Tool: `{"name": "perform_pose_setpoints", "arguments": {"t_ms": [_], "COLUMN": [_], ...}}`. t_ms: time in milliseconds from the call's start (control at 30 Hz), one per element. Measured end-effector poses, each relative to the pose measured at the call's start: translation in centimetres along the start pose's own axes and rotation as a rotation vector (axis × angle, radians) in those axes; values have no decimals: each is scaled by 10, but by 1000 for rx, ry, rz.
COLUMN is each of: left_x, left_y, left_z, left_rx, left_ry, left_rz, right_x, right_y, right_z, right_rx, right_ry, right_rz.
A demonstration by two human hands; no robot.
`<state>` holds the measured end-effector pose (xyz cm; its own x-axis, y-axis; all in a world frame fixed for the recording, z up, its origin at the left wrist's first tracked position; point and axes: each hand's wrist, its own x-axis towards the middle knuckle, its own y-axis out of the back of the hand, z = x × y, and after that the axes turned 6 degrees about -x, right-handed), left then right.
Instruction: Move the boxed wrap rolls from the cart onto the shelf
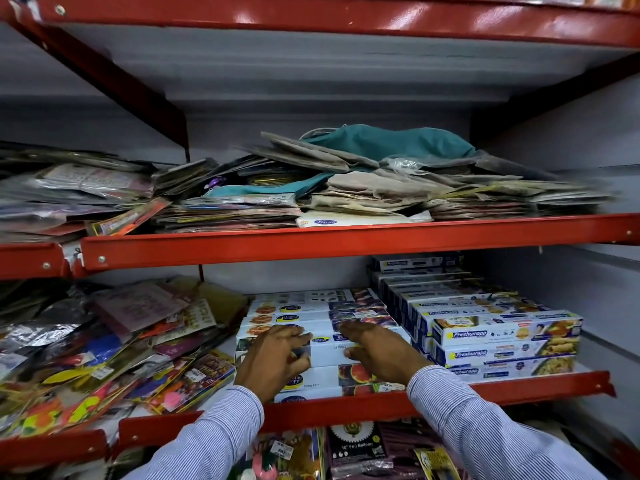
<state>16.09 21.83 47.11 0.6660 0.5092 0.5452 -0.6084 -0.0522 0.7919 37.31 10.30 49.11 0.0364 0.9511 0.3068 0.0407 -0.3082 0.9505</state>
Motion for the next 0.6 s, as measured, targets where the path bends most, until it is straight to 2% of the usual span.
{"name": "perform_pose_setpoints", "arguments": {"t_ms": [233,500,600], "left_x": [-10,-15,-17], "left_y": [-11,-7,2], "left_z": [-7,3,16], "left_rx": [143,283,332], "left_ry": [-29,-30,-58], "left_rz": [-9,-36,19], "right_x": [-5,-14,-18], "right_y": [-9,-13,-6], "right_z": [-6,-16,-21], "right_rx": [-92,-211,-198], "right_ry": [15,-15,-30], "right_rz": [79,38,36]}}
